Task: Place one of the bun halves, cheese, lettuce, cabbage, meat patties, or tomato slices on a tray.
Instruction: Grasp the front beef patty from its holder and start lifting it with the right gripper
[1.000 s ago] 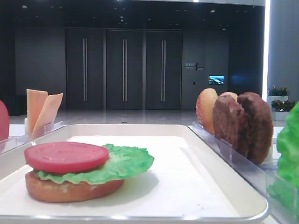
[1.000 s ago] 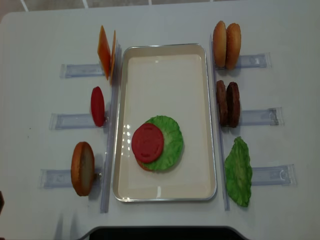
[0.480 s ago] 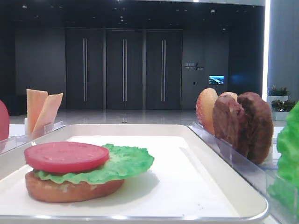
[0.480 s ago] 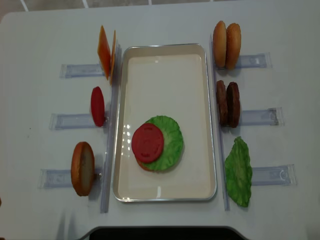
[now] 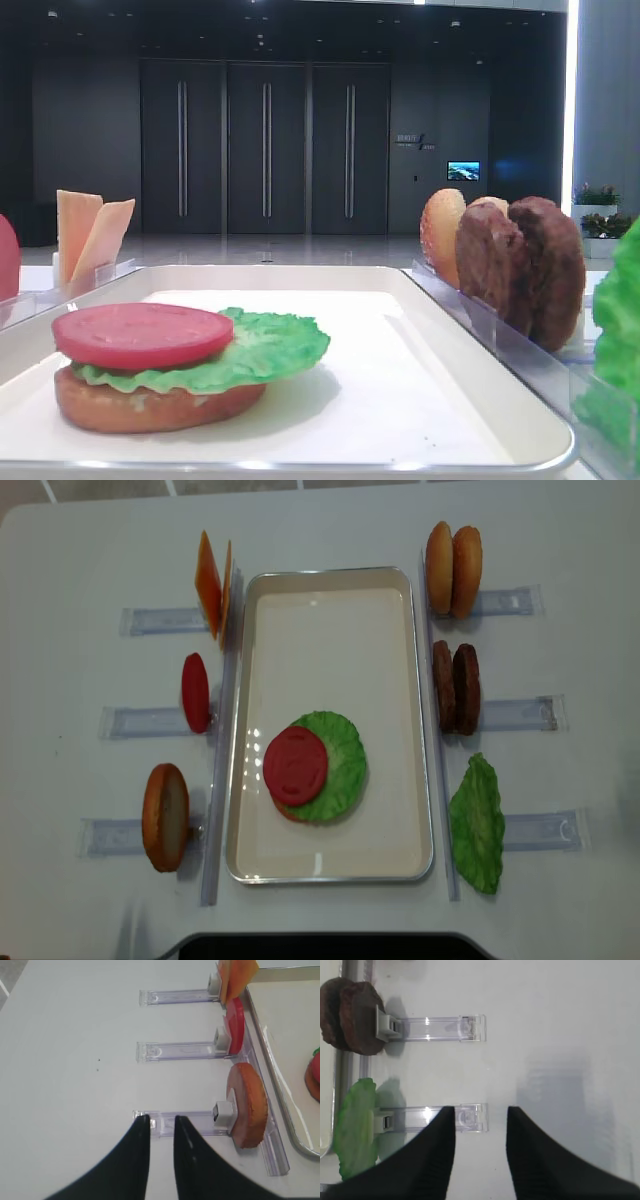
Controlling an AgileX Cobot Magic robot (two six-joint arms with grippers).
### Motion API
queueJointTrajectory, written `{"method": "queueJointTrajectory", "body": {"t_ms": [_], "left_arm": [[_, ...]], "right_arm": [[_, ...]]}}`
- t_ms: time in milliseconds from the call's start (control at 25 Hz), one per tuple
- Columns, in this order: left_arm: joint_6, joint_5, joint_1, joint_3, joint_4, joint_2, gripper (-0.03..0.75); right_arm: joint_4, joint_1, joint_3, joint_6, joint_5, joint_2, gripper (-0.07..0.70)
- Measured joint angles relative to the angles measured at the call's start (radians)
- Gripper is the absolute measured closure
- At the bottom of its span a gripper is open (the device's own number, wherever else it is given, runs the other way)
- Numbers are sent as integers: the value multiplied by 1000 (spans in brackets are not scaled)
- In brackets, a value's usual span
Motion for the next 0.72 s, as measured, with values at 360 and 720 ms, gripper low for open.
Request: {"method": "queueJointTrajectory", "body": {"t_ms": [360,720], "left_arm": [[0,0,0,0,0,0,626],[0,0,0,0,0,0,654]], "right_arm": [[0,0,-119,0,8,276,388],[28,0,-131,-24,10,332,388]]}}
